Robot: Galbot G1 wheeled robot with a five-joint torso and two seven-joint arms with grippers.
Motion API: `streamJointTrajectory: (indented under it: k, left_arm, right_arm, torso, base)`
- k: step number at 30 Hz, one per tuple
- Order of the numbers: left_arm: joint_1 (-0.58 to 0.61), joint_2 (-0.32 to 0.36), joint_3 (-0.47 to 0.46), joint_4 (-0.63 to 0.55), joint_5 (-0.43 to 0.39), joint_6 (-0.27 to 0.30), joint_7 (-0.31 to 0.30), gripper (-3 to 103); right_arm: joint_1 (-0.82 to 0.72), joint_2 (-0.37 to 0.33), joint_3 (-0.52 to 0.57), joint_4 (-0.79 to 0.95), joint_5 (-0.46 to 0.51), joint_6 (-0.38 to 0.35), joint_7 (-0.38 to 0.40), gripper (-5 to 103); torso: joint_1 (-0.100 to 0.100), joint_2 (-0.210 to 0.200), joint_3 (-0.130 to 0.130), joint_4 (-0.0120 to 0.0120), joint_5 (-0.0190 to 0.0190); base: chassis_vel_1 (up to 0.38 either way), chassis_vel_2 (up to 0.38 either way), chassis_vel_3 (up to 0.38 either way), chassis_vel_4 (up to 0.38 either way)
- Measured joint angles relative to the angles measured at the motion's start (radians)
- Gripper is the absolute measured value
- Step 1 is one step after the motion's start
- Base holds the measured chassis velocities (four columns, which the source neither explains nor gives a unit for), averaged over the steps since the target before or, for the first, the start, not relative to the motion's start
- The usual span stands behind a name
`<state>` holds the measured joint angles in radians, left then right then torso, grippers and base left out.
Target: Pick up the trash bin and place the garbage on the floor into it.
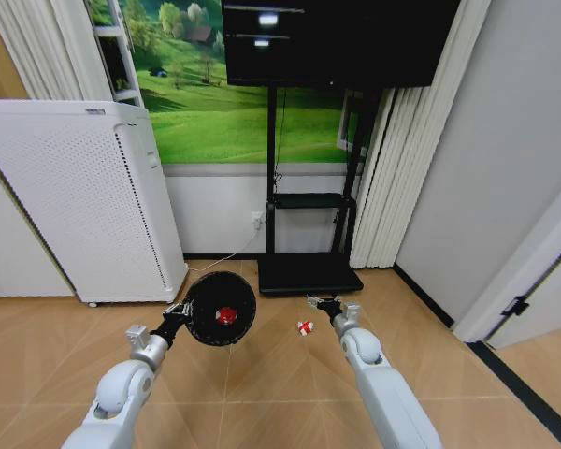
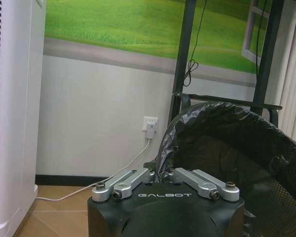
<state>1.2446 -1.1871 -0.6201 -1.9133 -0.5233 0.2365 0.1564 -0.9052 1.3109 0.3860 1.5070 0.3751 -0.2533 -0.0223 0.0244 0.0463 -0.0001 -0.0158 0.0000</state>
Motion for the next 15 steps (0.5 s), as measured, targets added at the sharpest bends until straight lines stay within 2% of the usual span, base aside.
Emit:
streamJointTrajectory:
  k: [15]
  left_arm:
    - [0.018, -0.007, 0.002, -0.03, 0.001, 0.006, -0.023, 4]
  right_arm:
    - [-0.021, -0.016, 0.009, 0.003, 0.017, 0.034, -0.029, 100]
  torso:
    - [0.001, 0.0, 0.0, -0.0001, 0.0]
  base:
    - [-0.168, 0.179, 0.17, -0.164]
